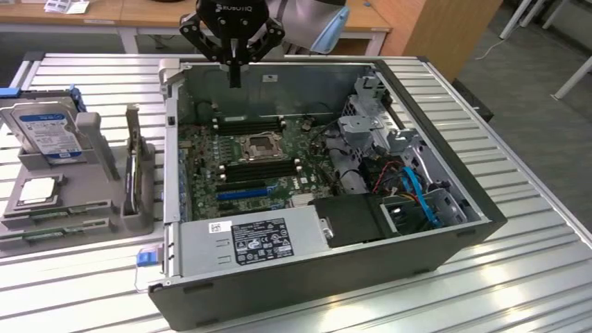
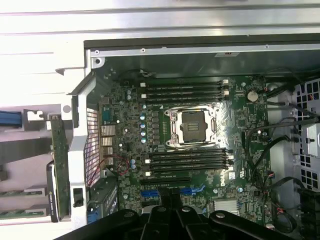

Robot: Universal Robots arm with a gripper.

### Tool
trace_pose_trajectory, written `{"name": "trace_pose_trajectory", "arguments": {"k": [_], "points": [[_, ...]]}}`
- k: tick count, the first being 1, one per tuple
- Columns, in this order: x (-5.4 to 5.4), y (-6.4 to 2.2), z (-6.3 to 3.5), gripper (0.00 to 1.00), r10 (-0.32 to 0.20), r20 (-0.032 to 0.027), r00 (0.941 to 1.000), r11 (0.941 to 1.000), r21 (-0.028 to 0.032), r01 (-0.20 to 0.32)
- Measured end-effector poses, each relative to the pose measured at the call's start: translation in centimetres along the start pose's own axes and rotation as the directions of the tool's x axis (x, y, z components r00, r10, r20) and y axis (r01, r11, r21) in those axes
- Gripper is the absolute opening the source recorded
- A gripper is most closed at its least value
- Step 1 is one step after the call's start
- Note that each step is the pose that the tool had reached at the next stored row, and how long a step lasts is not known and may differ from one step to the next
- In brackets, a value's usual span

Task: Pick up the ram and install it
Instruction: 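Reach for the ram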

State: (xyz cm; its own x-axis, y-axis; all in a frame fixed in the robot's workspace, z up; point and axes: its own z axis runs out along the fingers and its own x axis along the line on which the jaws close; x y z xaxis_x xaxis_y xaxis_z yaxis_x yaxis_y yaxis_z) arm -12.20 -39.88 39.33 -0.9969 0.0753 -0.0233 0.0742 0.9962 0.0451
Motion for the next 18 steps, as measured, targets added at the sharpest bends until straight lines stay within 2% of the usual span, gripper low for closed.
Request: {"name": "trace_pose_trajectory", "arguments": {"k": [5,18], "points": [[0.9,-0.07,-0.03,0.11,0.0,0.0004,1.0,1.0,0.0,0.0],[6.3,-0.47,-0.17,0.11,0.0,0.0066,1.0,1.0,-0.0005,0.0]]}}
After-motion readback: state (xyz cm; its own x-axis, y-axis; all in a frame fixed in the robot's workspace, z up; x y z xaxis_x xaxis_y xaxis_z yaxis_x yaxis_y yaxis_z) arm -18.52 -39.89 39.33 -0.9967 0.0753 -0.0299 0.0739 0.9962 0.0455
